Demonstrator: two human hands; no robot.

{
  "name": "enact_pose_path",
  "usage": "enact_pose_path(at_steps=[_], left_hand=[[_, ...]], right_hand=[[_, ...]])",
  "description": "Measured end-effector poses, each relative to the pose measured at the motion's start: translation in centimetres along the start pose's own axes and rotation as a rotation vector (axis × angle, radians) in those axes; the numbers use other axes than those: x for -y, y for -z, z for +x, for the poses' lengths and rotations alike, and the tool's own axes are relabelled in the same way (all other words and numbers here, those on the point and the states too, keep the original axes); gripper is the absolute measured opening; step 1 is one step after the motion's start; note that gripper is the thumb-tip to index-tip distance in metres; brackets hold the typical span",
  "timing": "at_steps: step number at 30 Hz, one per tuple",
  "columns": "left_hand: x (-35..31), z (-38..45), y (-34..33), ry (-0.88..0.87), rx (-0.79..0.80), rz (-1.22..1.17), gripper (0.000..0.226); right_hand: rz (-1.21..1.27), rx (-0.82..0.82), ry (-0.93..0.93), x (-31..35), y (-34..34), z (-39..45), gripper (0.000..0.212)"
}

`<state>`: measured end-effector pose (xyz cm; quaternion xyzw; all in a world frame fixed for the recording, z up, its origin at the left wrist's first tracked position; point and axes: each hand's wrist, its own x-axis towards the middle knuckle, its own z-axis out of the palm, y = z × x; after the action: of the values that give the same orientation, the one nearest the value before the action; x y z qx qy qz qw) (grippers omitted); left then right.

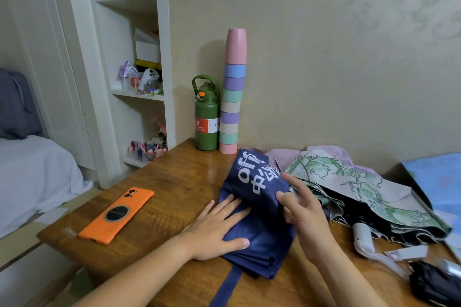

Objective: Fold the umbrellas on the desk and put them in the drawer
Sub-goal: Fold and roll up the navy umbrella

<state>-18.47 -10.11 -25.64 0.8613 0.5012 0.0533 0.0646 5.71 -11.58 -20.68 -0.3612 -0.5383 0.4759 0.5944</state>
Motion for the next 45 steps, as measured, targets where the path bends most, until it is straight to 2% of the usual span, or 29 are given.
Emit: enact_pose_path(at_steps=[3, 6, 9, 12, 15, 17, 19, 21, 24, 27, 29, 32, 34, 36, 37, 39, 41, 43, 45], left_hand=[[0.1, 0.0, 0.3, -0.002, 0.022, -0.046, 0.086], [0.0, -0.2, 1.0, 0.034, 0.046, -0.191, 0.080], [-0.1, 0.0, 1.3, 0.104, 0.021, -0.387, 0.056], [0.1, 0.4, 1.1, 0.123, -0.036, -0.493, 0.068], [0.4, 0.3, 0.3, 0.100, -0.100, -0.317, 0.057], [0.3, 0.0, -0.1, 0.046, -0.159, -0.152, 0.060], [0.3, 0.0, -0.5, 0.017, -0.184, -0.093, 0.064], [0.2, -0.1, -0.4, 0.009, -0.189, -0.092, 0.065], [0.1, -0.1, -0.4, 0.011, -0.191, -0.097, 0.065], [0.0, -0.1, -0.2, 0.022, -0.180, -0.153, 0.066], [0.0, -0.2, 0.3, 0.042, -0.184, -0.268, 0.063], [0.6, -0.2, 0.3, 0.173, -0.228, -0.641, 0.061], [1.3, -0.1, -0.1, 0.265, -0.249, -0.905, 0.071], [1.1, -0.2, 0.2, 0.310, -0.269, -1.098, 0.076], [0.8, -0.3, 0.7, 0.340, -0.276, -1.145, 0.078], [0.1, -0.3, 1.3, 0.354, -0.272, -1.172, 0.072], [0.1, -0.1, 1.3, 0.335, -0.269, -1.185, 0.057], [0.4, -0.2, 1.5, 0.355, -0.286, -1.181, 0.053], [1.1, -0.4, 1.3, 0.346, -0.297, -1.161, 0.048]], right_hand=[[-0.463, 0.013, 0.261, 0.2, 0.5, -0.3, 0.029], [-0.619, 0.017, 0.340, 0.4, 0.9, -1.0, 0.023], [-0.615, 0.018, 0.291, 0.5, 0.9, -1.3, 0.020], [-0.607, 0.045, 0.242, 0.1, 0.4, -1.6, 0.033], [-0.481, 0.051, 0.177, 0.2, -0.4, -2.0, 0.059], [-0.370, 0.017, 0.100, 0.5, -0.6, -2.0, 0.079], [-0.234, 0.012, 0.018, 1.1, -0.4, -1.8, 0.089], [-0.176, 0.000, -0.028, 1.5, 0.0, -1.6, 0.079], [-0.199, -0.042, 0.000, 1.6, 0.7, -1.3, 0.046], [-0.082, -0.084, 0.046, 2.0, 1.0, -1.3, 0.019], [-0.068, -0.081, 0.075, 2.0, 0.8, -1.4, 0.019], [-0.084, -0.023, 0.090, 1.8, 0.1, -1.6, 0.018], [-0.192, 0.070, 0.100, 1.6, -0.2, -1.8, 0.033], [-0.546, 0.145, 0.164, 0.8, -0.2, -1.9, 0.055], [-0.740, 0.170, 0.211, 0.2, -0.3, -1.9, 0.056], [-1.000, 0.192, 0.253, -0.6, -0.7, -2.1, 0.037], [-1.136, 0.152, 0.295, -1.1, -1.2, -2.6, 0.017], [-1.204, 0.082, 0.374, -1.0, -1.6, -3.0, 0.014], [-1.173, 0.036, 0.444, -0.7, -1.7, -3.0, 0.016]])
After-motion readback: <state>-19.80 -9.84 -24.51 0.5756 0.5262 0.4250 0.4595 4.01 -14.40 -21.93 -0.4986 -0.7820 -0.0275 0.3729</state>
